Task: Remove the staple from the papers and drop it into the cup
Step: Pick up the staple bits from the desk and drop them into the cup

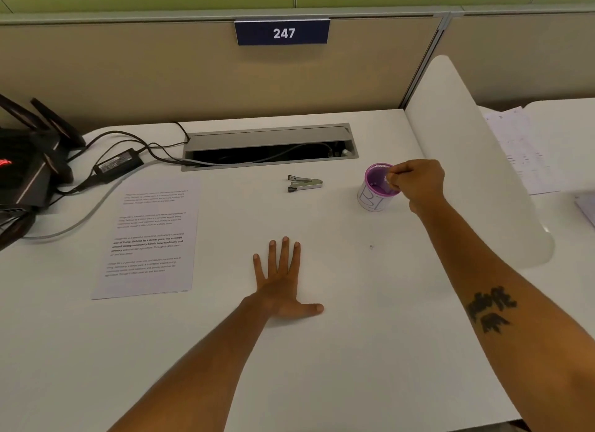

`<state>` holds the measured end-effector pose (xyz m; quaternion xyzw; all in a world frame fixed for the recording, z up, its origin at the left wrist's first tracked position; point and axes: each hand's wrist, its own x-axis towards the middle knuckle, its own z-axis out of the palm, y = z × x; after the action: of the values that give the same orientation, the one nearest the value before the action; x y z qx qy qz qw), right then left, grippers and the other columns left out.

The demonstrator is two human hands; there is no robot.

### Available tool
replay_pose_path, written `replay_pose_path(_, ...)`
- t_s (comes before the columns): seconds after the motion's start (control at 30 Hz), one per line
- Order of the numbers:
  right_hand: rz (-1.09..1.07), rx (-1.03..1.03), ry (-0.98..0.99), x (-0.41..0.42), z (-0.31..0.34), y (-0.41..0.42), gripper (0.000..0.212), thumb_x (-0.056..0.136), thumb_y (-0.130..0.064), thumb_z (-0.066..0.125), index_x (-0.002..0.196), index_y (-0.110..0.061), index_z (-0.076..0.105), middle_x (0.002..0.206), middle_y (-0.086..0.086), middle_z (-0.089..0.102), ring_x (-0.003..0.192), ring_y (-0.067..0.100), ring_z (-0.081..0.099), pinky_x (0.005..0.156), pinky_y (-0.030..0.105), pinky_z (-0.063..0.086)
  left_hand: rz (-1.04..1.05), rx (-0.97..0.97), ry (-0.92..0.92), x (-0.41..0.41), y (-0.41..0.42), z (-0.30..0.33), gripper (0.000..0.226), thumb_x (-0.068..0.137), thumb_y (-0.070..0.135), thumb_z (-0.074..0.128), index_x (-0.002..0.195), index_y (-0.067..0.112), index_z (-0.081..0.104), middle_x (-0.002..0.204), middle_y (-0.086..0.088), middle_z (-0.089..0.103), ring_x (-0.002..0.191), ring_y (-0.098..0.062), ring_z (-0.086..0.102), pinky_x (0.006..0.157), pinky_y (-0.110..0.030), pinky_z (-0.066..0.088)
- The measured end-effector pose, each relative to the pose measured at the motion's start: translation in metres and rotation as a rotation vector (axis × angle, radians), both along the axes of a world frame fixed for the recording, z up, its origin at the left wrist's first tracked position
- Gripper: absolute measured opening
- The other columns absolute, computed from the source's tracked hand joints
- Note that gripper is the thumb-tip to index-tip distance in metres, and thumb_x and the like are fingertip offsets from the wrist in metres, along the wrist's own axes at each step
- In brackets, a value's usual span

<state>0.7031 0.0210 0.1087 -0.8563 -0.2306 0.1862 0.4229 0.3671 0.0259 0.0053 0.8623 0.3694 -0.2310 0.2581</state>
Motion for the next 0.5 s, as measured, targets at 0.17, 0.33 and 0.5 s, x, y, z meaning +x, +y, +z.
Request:
replay_pose_path(0.17,0.138,-0.197,-0.288,0.0031,0.0014,0.0098,0.019,0.084,-0.008,0.081,0.103,-0.006,0.082,0.105,0.012,0.079,0.100,0.027,0.074,0.090,0.042,0.063,-0.006,-0.005,0.005,-0.0001,0.0008,0.0001,0.152,0.063,0.097,0.056,0.148,0.025,-0.046,0.151,-0.002,-0.060,0.139,-0.032,-0.056,0.117,-0.069,-0.024)
replay_pose_path(0.33,0.169,-0.153,-0.472,0.0000,0.0039,0.0088,0.014,0.084,-0.011,0.082,0.097,-0.006,0.081,0.100,0.012,0.079,0.091,0.026,0.073,0.080,0.031,0.056,-0.012,-0.013,0.007,-0.0005,0.0016,0.0006,0.153,0.062,0.097,0.057,0.148,0.024,-0.047,0.151,-0.003,-0.061,0.138,-0.032,-0.056,0.116,-0.070,-0.025)
replay_pose_path(0.5,0.273,-0.156,-0.504,0.0001,0.0008,0.0046,0.014,0.087,-0.006,0.077,0.100,-0.005,0.081,0.104,0.014,0.080,0.097,0.029,0.074,0.085,0.034,0.059,-0.020,-0.023,0.015,0.0000,0.0027,0.0014,0.153,0.063,0.096,0.058,0.148,0.024,-0.047,0.150,-0.003,-0.061,0.138,-0.033,-0.057,0.116,-0.071,-0.024)
